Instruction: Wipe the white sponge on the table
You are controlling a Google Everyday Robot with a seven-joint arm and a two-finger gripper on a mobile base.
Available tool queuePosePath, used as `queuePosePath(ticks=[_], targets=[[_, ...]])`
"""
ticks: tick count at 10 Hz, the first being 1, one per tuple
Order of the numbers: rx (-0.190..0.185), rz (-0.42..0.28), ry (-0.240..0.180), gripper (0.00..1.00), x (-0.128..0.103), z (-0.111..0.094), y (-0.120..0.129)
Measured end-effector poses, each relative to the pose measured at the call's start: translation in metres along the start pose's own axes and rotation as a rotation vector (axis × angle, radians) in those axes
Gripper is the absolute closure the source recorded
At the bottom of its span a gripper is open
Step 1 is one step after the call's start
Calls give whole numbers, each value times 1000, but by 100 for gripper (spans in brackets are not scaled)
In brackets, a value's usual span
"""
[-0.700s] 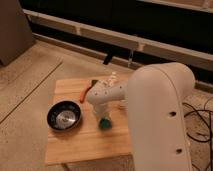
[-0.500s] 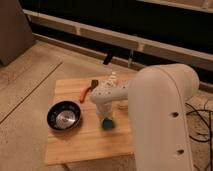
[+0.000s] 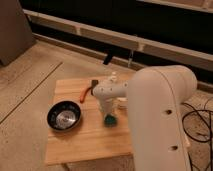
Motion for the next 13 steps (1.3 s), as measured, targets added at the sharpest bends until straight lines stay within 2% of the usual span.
queuePosePath(ticks=[3, 7, 9, 13], targets=[[21, -8, 6, 100, -20, 1, -10], [9, -33, -13, 100, -57, 4, -8], [4, -64, -20, 100, -74, 4, 3], [-1, -146, -25, 100, -104, 1, 44]])
